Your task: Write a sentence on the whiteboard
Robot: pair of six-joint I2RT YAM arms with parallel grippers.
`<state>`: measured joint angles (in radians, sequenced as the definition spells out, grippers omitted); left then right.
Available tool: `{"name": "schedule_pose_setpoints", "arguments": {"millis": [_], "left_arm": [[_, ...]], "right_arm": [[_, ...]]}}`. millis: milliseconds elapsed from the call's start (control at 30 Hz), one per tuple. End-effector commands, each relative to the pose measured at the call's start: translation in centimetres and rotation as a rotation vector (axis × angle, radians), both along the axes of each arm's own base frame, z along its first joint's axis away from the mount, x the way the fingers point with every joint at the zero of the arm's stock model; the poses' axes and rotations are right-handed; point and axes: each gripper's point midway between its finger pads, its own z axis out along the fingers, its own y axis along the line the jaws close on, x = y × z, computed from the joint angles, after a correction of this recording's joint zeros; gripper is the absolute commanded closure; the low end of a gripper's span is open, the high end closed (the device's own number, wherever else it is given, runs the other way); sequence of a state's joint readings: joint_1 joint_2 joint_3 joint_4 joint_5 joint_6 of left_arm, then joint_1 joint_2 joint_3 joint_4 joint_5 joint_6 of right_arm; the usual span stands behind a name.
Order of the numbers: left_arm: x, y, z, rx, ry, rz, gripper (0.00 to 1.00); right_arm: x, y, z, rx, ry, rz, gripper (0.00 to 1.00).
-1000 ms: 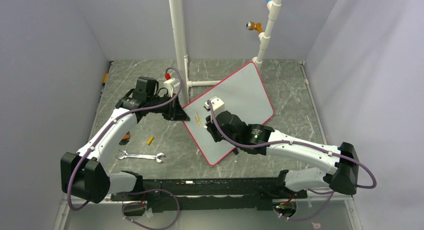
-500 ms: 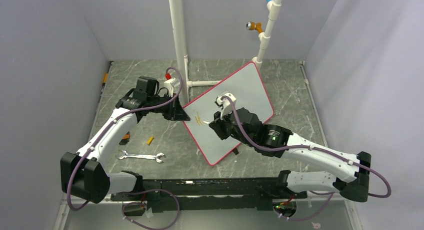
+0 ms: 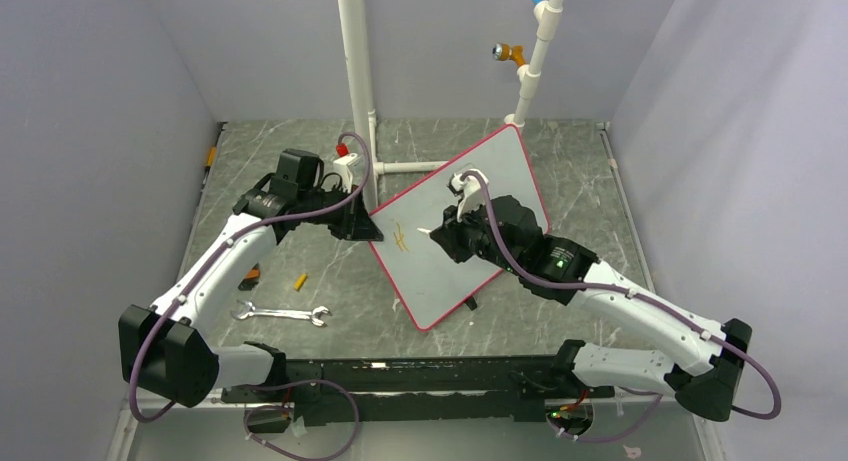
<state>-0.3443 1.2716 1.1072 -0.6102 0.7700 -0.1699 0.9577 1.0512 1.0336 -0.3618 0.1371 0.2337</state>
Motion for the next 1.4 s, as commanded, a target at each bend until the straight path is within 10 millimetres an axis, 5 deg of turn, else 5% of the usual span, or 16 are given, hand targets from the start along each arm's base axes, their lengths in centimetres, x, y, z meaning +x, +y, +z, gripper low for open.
{"name": "schedule_pose_setpoints", "arguments": {"millis": [0, 1367], "left_arm": [[4.3, 1.9, 0.7, 0.121, -0.269, 0.087, 1.0], [4.9, 2.7, 0.2, 0.17, -0.256, 0.166, 1.0]], "right_arm": [[-0.4, -0.4, 1.3, 0.026, -0.042, 0.025, 1.0], [2.7, 0.8, 0.0, 0.036, -0.098, -0.075, 1.0]]}}
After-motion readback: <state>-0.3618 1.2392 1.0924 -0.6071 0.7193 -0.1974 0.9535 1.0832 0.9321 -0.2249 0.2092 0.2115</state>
